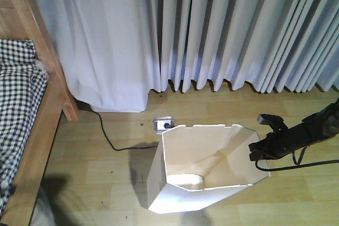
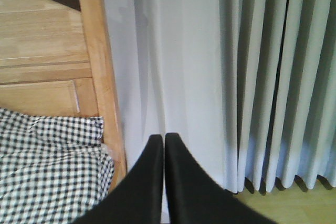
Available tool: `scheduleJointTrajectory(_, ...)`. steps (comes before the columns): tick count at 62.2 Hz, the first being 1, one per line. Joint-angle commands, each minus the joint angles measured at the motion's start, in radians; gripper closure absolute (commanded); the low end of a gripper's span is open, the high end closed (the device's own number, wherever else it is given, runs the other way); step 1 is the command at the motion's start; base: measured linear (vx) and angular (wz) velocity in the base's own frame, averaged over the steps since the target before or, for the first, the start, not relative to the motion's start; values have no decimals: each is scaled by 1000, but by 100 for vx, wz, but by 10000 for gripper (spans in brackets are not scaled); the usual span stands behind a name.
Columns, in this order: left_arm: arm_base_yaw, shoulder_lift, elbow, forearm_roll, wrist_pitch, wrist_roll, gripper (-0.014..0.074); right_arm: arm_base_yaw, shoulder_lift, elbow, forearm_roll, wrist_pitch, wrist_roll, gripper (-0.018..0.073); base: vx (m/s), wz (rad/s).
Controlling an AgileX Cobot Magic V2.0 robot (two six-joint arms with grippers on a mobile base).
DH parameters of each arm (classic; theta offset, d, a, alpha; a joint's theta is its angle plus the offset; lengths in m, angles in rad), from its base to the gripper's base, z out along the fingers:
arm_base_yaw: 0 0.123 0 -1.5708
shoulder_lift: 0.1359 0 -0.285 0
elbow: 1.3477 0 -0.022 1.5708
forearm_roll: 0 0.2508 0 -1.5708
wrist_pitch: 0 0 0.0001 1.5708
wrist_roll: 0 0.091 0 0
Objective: Move trash bin to bedside with robot
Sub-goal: 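Carry the bin alongside the bed toward the curtains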
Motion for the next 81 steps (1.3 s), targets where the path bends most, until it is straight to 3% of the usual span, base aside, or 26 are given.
scheduleJointTrajectory(1, -1, -5, -21, -5, -73, -4, 603, -4, -85, -11, 65, 210, -5, 564, 16, -8)
scheduleJointTrajectory(81, -1, -5, -21, -5, -73, -4, 603, -4, -85, -11, 65, 210, -5, 564, 10, 2)
